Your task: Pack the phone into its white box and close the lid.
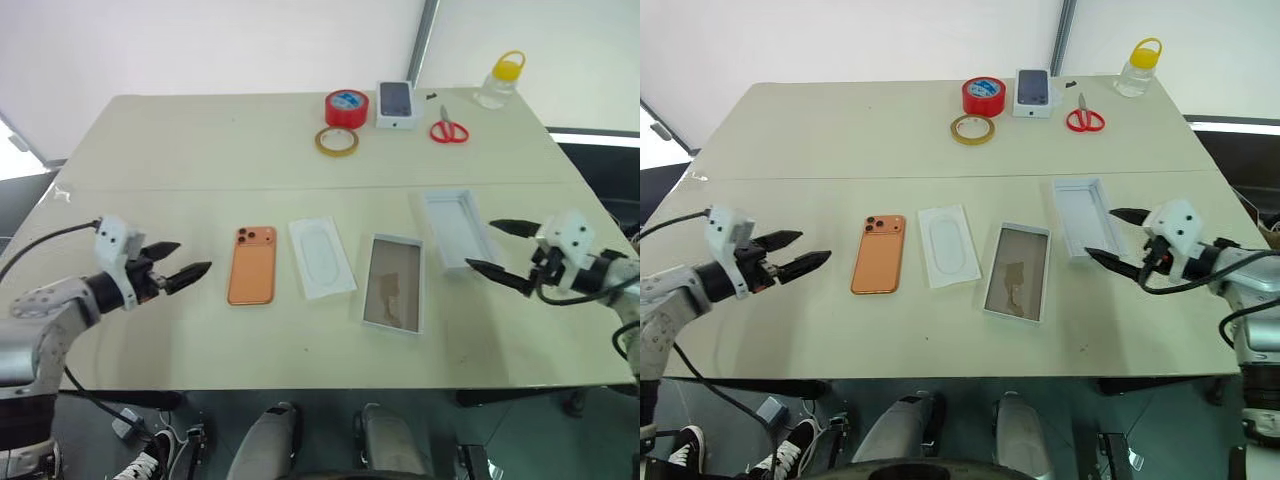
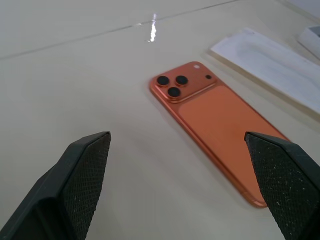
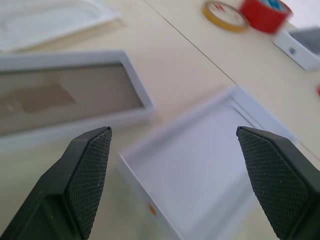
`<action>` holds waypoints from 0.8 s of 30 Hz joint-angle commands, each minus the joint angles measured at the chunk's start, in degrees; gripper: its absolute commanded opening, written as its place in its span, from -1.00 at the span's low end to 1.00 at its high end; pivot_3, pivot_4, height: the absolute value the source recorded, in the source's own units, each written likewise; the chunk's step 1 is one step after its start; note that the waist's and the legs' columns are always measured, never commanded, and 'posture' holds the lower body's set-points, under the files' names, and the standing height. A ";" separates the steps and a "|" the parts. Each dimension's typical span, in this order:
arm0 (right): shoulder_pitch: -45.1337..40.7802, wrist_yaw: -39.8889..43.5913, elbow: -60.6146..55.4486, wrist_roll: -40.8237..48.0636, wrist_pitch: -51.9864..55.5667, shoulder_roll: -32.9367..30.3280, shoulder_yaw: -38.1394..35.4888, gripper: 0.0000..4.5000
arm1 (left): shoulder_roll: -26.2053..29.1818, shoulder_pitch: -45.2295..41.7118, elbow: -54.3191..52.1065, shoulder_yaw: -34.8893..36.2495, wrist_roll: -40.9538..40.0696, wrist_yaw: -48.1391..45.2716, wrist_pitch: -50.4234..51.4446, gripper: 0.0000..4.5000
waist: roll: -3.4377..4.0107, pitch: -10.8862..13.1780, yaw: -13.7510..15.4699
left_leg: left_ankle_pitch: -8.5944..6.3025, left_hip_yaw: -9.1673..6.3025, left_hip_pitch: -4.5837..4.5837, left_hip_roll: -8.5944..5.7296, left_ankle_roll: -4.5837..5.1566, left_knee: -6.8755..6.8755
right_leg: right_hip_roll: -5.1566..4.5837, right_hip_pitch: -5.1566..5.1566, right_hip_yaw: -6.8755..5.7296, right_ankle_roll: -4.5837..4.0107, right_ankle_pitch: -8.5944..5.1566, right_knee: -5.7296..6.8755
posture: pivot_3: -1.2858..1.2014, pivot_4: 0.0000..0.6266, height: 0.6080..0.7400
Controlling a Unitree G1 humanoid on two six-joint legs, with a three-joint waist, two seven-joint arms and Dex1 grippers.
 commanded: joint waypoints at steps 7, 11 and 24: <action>-3.10 2.37 -9.55 -1.75 -1.39 -0.09 6.26 0.85 | -7.97 -8.68 -6.47 3.53 -16.02 14.99 22.33 1.00 | -0.04 0.02 0.35 | 0.00 -0.05 -0.05 -0.02 0.00 0.19 | 0.00 0.05 -0.06 0.01 0.00 -0.01 | 0.03 -0.52 1.00; -4.47 4.48 -13.44 -2.06 -0.85 0.15 9.78 0.85 | -14.96 -12.80 -6.30 2.96 -20.54 23.47 30.60 1.00 | -0.03 0.01 0.09 | 0.00 -0.04 -0.04 -0.01 0.00 0.23 | 0.03 0.05 -0.05 0.02 0.00 0.02 | 0.03 -0.52 1.00; -8.18 3.08 -10.38 -3.96 -1.49 3.33 12.58 0.85 | -28.80 -19.32 3.07 1.02 -18.03 34.69 31.81 1.00 | -0.13 0.06 0.48 | 0.17 -0.02 -0.06 -0.05 -0.30 0.35 | 0.03 0.10 -0.05 0.03 0.00 0.01 | 0.03 -0.52 1.00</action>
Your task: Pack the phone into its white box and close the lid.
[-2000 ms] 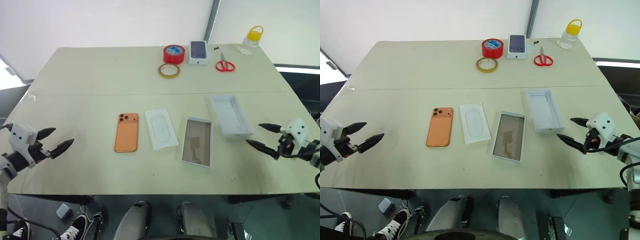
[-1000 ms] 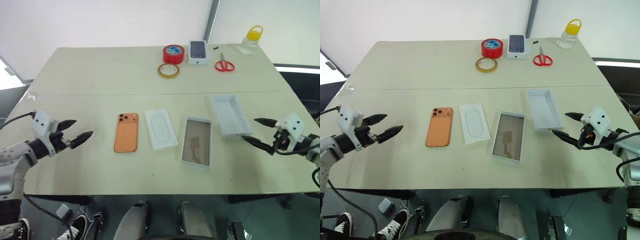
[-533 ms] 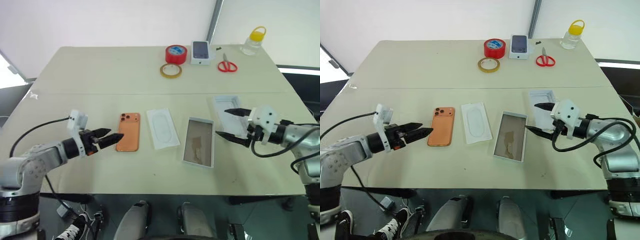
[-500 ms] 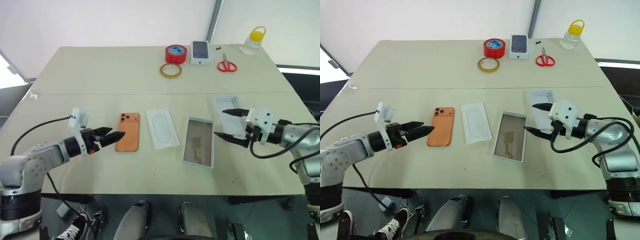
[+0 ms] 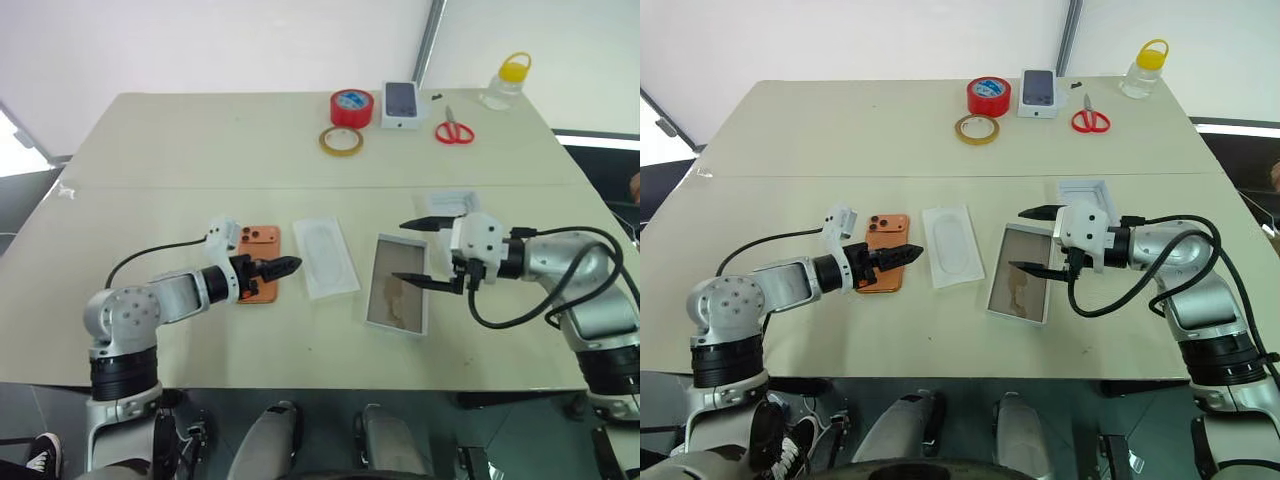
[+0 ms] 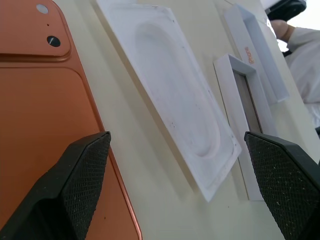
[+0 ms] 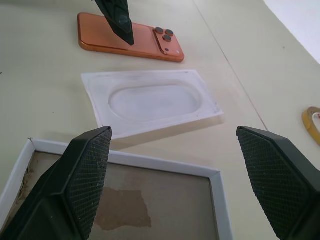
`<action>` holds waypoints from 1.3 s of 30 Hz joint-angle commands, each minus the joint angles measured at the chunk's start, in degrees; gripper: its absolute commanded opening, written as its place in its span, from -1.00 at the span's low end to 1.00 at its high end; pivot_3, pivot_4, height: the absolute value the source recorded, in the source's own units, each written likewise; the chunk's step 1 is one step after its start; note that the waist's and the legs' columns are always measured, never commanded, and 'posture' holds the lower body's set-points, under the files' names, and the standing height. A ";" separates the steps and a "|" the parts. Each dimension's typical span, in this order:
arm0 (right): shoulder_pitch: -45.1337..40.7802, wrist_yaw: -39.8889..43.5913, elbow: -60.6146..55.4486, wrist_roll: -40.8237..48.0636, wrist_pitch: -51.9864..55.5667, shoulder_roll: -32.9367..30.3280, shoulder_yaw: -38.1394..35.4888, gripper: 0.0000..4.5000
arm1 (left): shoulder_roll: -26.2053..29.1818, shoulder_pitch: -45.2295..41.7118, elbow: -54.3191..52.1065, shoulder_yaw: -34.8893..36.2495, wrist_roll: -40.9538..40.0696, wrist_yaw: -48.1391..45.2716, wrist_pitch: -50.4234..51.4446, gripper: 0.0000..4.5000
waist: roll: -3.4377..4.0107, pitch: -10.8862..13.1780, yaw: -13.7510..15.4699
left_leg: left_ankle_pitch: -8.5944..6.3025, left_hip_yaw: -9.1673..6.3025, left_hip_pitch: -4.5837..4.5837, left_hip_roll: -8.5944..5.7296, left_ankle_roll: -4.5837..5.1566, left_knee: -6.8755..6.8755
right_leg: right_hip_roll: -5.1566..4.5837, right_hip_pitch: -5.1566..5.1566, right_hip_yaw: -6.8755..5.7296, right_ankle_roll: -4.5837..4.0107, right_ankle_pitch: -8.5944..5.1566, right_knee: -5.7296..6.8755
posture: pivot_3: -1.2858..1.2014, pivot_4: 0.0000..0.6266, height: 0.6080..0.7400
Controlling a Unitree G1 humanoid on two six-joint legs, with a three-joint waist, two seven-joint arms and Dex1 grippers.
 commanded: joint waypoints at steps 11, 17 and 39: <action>1.67 -3.06 -1.71 -1.23 -2.06 0.54 -1.33 0.85 | -8.75 -6.41 8.77 3.98 0.80 9.55 4.30 1.00 | -0.02 0.00 -0.25 | 0.02 0.00 0.02 0.02 -0.03 0.02 | 0.04 0.01 0.00 0.01 0.00 0.05 | 0.03 -0.52 1.00; 2.35 -3.72 -2.10 -1.45 -2.25 0.34 -1.55 0.87 | -8.95 -6.22 9.08 2.79 1.76 9.03 5.61 0.66 | -0.02 0.00 -0.26 | 0.03 0.01 0.03 0.01 -0.05 0.03 | 0.05 0.03 0.00 0.01 0.00 0.05 | 0.03 -0.52 1.00; 13.30 -2.22 -16.23 3.40 9.91 -0.85 2.69 0.87 | -9.55 -8.46 5.58 8.03 1.32 8.32 7.71 -0.96 | -0.12 0.06 -0.18 | 0.02 0.00 0.02 0.01 -0.05 0.03 | 0.05 0.03 -0.01 0.02 0.00 0.04 | 0.03 -0.52 1.00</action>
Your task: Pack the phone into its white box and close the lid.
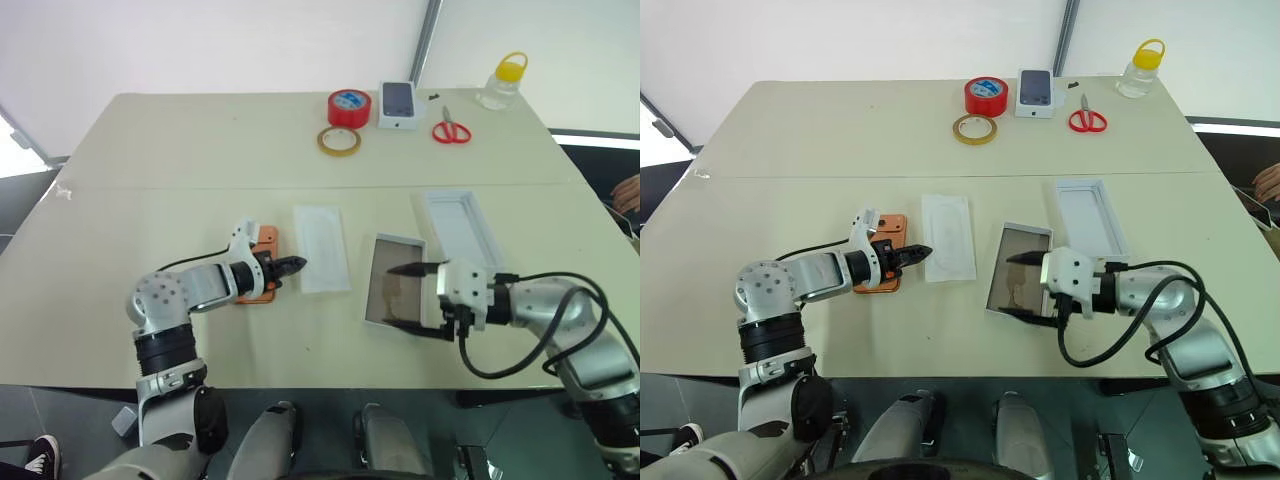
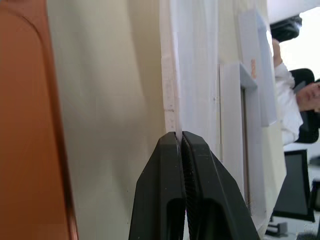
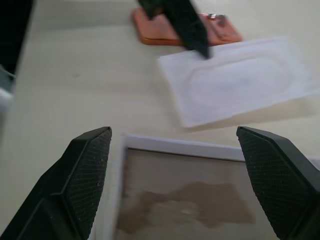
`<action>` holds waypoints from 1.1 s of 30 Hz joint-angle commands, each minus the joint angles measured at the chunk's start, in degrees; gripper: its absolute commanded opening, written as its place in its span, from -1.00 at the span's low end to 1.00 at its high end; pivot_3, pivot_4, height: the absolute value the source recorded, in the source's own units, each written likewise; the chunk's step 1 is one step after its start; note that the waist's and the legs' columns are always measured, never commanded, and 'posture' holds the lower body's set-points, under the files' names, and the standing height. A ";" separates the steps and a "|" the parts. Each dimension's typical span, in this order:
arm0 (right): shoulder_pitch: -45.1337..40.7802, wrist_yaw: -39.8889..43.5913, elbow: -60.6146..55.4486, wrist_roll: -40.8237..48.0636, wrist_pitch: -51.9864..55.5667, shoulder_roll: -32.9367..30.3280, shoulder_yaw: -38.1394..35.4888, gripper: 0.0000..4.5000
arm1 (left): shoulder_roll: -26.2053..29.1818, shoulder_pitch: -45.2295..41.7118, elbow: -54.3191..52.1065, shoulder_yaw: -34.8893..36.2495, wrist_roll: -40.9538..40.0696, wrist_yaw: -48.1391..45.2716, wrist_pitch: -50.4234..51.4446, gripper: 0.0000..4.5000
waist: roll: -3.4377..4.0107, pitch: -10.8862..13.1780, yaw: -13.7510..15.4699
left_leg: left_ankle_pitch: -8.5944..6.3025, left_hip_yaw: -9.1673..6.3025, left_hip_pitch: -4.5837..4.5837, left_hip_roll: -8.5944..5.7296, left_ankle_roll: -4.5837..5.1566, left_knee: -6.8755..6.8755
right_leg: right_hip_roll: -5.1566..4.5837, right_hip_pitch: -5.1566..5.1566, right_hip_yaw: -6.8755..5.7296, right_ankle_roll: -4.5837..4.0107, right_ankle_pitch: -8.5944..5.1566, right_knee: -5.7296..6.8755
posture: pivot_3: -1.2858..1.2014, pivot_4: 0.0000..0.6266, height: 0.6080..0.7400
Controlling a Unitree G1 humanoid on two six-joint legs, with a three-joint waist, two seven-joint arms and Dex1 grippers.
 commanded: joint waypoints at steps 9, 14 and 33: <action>-0.96 0.97 5.61 -8.62 -1.77 -2.81 5.10 0.44 | 2.81 0.28 -6.62 -5.79 -0.06 -6.40 -5.17 -1.00 | -0.06 0.03 -0.01 | 0.01 0.01 0.00 0.00 -0.02 -0.01 | -0.01 0.01 0.00 0.00 0.00 -0.04 | 0.03 -0.52 1.00; -3.22 1.41 6.00 -8.18 -2.50 -1.59 4.83 -0.61 | 1.84 0.60 -6.48 -4.27 0.08 -6.52 -8.59 -1.00 | -0.07 0.04 0.07 | 0.01 0.00 0.00 0.01 -0.02 -0.01 | 0.01 0.00 -0.01 0.00 0.00 -0.01 | 0.03 -0.52 1.00; -20.81 2.90 24.49 -11.99 -12.64 7.58 8.44 -0.87 | -3.07 -7.62 1.96 7.93 -16.90 8.01 -4.48 -1.00 | -0.21 0.12 0.04 | 0.05 0.00 -0.04 -0.02 -0.09 0.05 | 0.00 -0.02 -0.02 0.05 0.03 -0.02 | 0.03 -0.52 1.00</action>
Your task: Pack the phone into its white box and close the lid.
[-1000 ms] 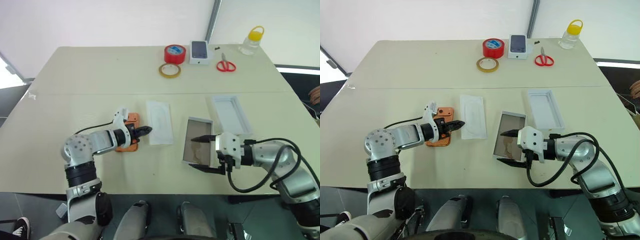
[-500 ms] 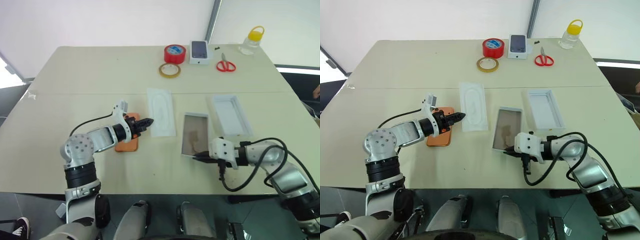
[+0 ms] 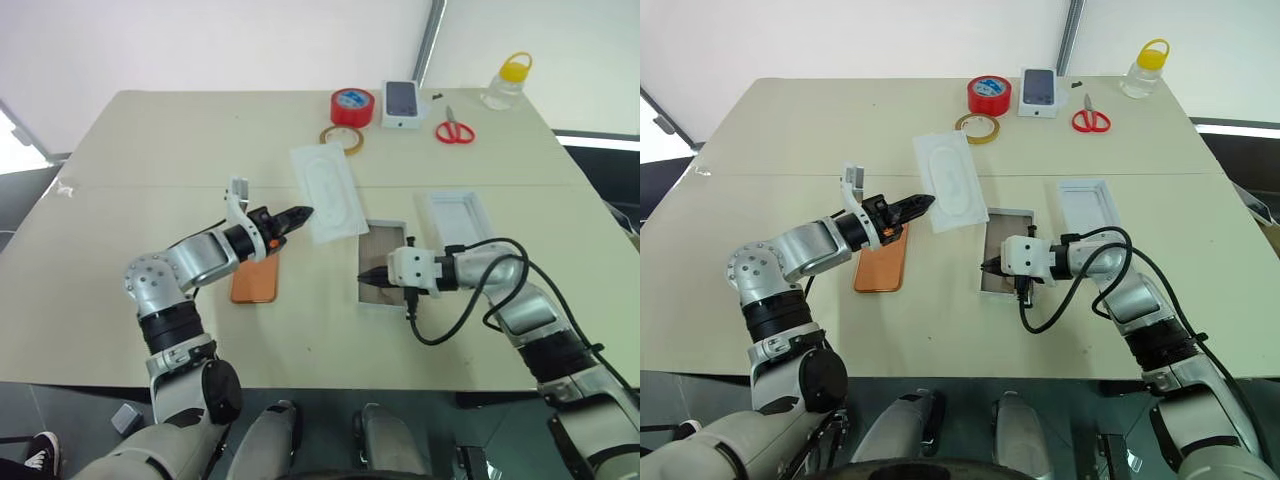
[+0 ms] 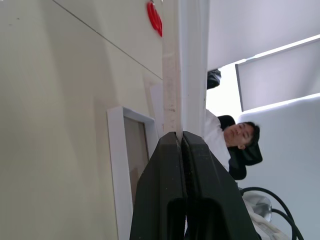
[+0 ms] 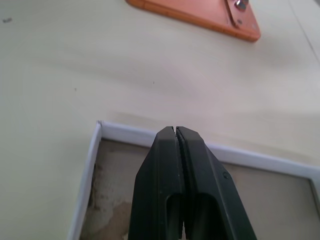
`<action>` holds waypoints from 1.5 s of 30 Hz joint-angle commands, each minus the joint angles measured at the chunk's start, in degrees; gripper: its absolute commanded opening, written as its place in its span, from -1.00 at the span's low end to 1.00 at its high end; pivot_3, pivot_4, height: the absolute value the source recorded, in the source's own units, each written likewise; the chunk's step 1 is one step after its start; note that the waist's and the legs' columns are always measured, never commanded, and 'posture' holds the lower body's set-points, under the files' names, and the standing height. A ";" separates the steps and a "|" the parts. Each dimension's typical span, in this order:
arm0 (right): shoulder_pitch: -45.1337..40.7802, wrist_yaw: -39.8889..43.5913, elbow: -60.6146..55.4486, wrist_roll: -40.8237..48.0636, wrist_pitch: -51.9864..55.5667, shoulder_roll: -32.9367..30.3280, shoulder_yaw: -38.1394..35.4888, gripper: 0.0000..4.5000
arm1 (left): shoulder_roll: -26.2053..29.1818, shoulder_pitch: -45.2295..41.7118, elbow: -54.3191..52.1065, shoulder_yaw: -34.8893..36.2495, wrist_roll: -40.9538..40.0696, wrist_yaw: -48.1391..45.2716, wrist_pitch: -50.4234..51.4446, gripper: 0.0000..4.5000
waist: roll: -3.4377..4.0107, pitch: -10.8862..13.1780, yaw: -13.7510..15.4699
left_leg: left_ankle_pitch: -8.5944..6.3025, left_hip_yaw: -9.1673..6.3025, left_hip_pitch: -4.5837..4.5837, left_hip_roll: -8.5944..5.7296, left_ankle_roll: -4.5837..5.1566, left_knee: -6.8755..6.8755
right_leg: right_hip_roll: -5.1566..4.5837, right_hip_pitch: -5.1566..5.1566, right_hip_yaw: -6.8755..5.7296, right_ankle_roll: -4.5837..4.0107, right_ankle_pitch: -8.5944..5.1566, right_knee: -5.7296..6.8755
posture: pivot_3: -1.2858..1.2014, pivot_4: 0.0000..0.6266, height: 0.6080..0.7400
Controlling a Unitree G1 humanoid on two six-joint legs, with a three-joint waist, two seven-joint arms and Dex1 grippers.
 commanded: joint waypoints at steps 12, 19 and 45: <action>9.00 3.98 -16.41 11.57 14.03 -5.59 -7.75 0.51 | 1.64 2.81 -2.29 -3.41 -6.07 1.42 -2.29 -1.00 | 0.00 0.00 0.07 | 0.00 -0.01 -0.01 0.00 -0.01 -0.02 | 0.00 -0.01 0.02 0.00 0.00 0.00 | 0.03 -0.52 1.00; 10.29 0.93 -11.75 1.94 7.08 -6.58 -3.90 0.51 | 2.33 3.02 -2.03 -5.36 -6.40 1.33 -3.33 -1.00 | 0.00 0.00 -0.09 | 0.02 0.01 0.02 0.02 -0.03 -0.02 | 0.03 -0.04 0.04 0.00 0.00 0.06 | 0.03 -0.52 1.00; -5.94 -1.78 9.37 -2.23 -3.56 8.58 1.81 -0.72 | 3.96 4.58 -3.25 -9.59 -9.40 3.38 -8.21 -1.00 | 0.00 0.00 0.00 | 0.03 0.02 0.00 0.00 -0.05 -0.02 | 0.01 -0.05 0.05 -0.01 0.01 0.03 | 0.03 -0.52 1.00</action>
